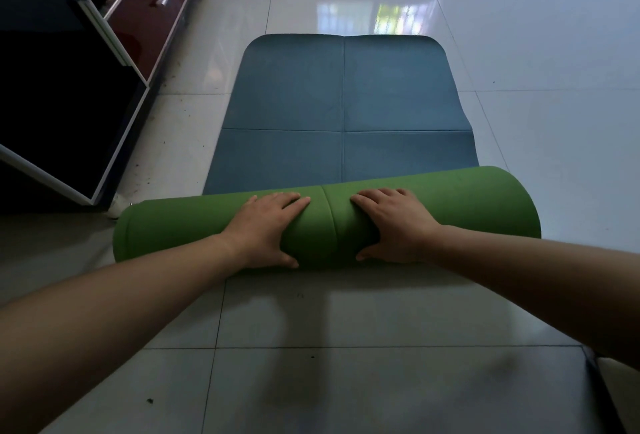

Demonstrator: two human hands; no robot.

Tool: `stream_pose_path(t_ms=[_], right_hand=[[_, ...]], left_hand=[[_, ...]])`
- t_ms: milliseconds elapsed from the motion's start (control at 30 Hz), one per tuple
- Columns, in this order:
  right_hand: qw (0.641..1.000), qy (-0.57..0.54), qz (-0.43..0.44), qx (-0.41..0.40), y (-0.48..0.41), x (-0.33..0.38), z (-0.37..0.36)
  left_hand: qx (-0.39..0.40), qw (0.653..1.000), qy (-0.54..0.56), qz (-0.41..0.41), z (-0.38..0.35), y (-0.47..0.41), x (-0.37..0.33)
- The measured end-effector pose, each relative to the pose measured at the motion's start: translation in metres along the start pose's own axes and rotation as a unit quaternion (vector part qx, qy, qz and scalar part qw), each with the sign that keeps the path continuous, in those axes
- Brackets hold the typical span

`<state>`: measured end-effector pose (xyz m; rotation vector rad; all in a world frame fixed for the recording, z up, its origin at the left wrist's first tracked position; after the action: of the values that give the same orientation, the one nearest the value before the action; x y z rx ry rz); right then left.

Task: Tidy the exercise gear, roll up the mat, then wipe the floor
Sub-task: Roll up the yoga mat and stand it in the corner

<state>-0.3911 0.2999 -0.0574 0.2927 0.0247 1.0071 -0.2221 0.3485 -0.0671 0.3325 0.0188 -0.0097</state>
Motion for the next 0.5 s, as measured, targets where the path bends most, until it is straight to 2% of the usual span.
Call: stream_pose_path(t_ms=[300,500], right_hand=[[1.0,-0.006,-0.002,-0.016,0.012,0.006,0.006],[1.0,-0.017,0.007,-0.011,0.024,0.016,0.013]], left_hand=[[-0.043,0.998,0.034,-0.024,0.015,0.02,-0.007],[-0.02,0.999,0.028,-0.024,0.019,0.033,-0.012]])
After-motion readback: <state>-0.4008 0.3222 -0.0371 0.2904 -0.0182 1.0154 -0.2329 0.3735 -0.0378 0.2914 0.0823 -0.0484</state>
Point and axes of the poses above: each hand's wrist, its own y-axis away from the middle knuckle, its own z-axis out of the back of the hand, x = y × z, the point moved 7 cm from there along -y, towards the middle knuckle, and after that the axes turned 12 degrees about z, right-handed, at the moved point
